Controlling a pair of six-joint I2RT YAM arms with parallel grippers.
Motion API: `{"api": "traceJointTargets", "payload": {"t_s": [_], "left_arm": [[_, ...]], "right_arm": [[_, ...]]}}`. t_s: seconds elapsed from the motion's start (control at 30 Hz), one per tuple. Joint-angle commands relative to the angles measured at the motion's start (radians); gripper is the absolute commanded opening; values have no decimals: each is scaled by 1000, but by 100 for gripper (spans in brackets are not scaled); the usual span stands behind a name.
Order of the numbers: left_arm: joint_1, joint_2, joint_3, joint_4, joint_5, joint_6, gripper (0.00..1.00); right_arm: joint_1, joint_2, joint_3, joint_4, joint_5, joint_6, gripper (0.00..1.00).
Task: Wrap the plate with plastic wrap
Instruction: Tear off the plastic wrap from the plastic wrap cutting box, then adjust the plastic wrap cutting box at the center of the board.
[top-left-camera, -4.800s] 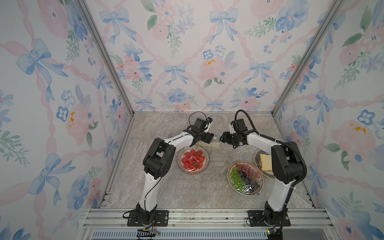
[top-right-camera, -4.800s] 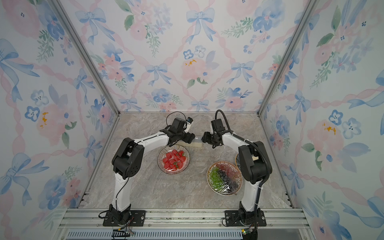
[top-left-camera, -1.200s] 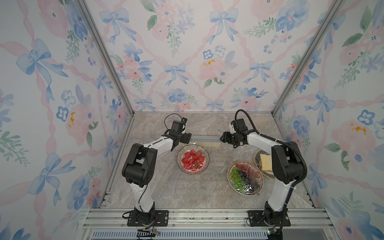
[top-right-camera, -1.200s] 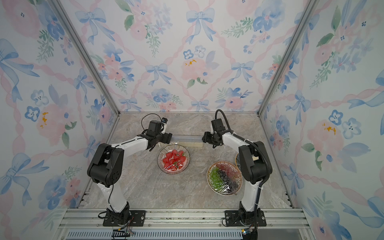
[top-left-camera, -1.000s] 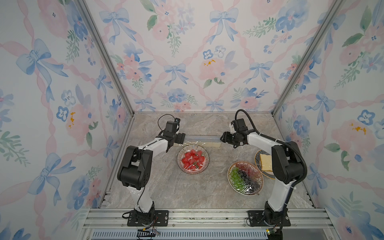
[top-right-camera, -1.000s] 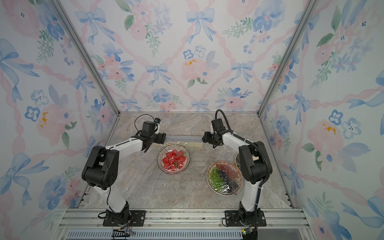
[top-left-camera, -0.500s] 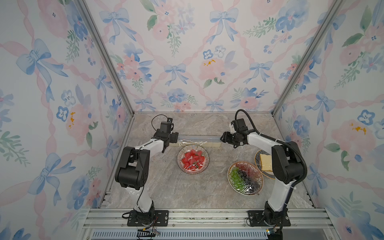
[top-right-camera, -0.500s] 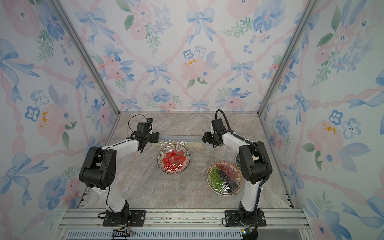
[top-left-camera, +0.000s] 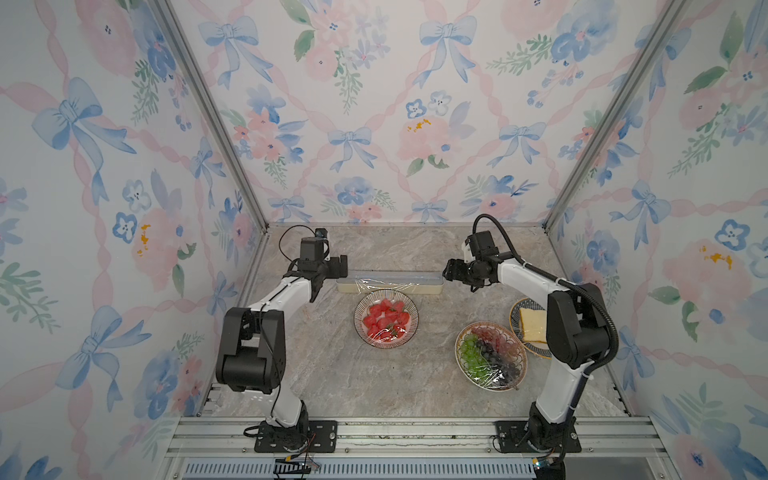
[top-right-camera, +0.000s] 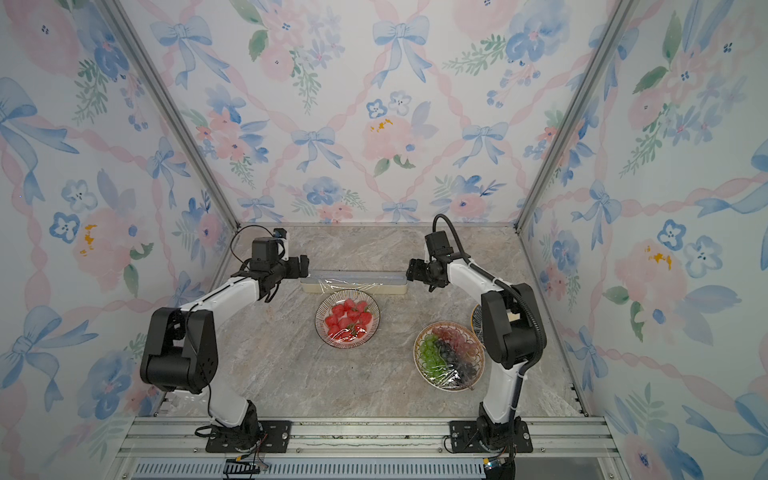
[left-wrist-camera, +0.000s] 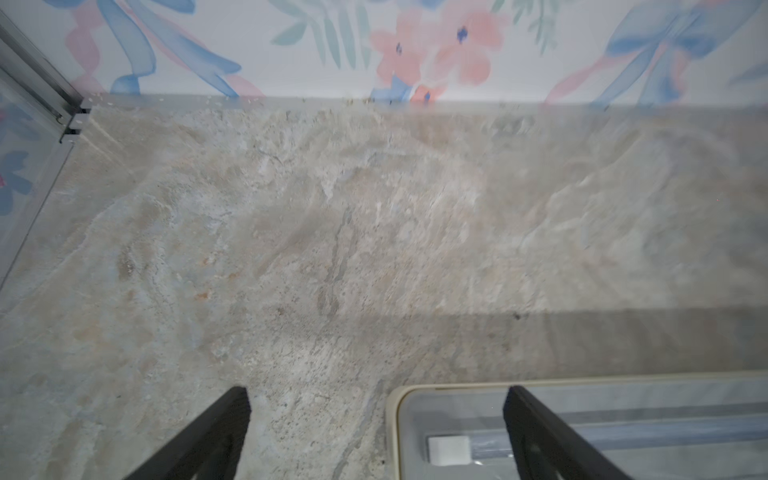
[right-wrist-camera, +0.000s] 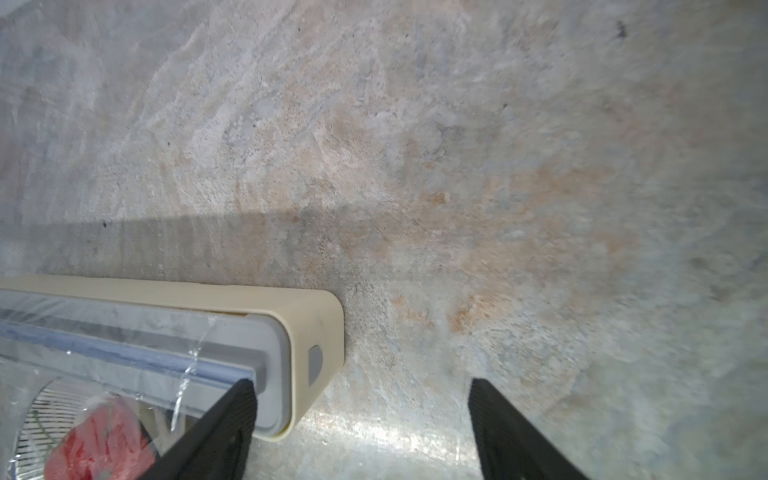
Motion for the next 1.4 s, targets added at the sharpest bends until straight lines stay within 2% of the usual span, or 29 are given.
{"api": "traceJointTargets", "payload": {"t_s": [0.0,0.13,0.2,0.3,0.43,0.67,0.77,0.9,1.03,1.17,1.37], "left_arm": [[6,-114,-115,80,122,-200,98],[12,-153,-262,196,293,-319,98],[14,-135,-322,285,401,-385,98],[14,-81,-378,407,494,-457,98],[14,0,-365,489,537,-496,98],[16,154,-273,622,588,-556,98],[20,214,-211,629,565,-553,98],[44,259,-167,629,520,-538,98],[78,207,-219,615,471,-498,98],[84,78,-270,552,474,-423,98],[-12,-72,-324,500,589,-394,96]], "right_arm": [[-12,-121,-19,-26,-8,-8,89],[13,-205,-182,90,-124,78,93],[58,-242,-255,163,-156,132,97],[122,-231,-319,283,-200,209,100],[152,-151,-332,408,-235,307,100],[105,6,-216,513,-283,344,99],[71,59,-154,512,-289,333,97],[41,61,-130,483,-263,305,97],[39,-20,-164,417,-218,237,97],[76,-123,-179,331,-196,110,94],[202,-133,-159,296,-265,56,90]]}}
